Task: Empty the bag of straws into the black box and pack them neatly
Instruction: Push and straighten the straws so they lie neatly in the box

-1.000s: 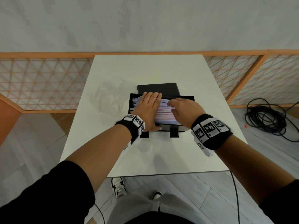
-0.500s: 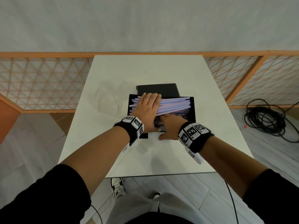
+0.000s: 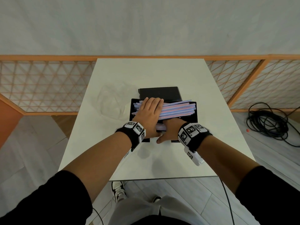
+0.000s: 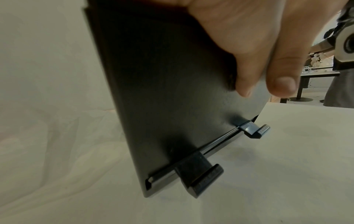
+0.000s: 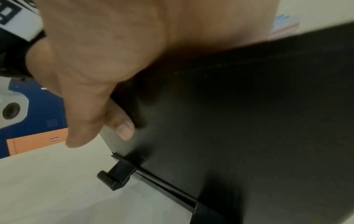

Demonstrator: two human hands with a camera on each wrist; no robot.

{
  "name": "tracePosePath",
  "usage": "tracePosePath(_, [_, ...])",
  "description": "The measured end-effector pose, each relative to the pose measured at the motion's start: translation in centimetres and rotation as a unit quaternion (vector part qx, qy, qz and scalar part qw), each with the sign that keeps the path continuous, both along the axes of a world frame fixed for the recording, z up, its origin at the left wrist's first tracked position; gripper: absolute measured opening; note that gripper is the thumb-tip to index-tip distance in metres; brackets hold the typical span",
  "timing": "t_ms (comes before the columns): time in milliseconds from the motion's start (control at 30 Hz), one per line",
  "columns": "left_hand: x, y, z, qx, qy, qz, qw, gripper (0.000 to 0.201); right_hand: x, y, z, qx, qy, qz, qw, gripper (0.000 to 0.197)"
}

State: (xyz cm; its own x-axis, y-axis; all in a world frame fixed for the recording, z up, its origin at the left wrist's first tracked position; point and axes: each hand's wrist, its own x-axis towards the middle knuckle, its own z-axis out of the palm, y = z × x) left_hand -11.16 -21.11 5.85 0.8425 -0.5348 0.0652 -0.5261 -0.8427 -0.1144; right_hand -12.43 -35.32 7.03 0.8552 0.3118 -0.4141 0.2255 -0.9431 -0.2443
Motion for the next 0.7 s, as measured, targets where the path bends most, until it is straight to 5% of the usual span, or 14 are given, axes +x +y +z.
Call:
tracePosePath(200, [-0.1,0.0,0.0,-0.009,0.002,-0.003,1.0,0.114,-0.1,-0.5,-0.7,0.041,-0.032,-0.022,0.998,0.108])
tracePosePath(700, [-0.3,0.0,0.4,0.02,0.017,-0.003,1.0,0.117,0.8,-0.6,-1.1,0.137,0.073,-0.065,0.986,0.094])
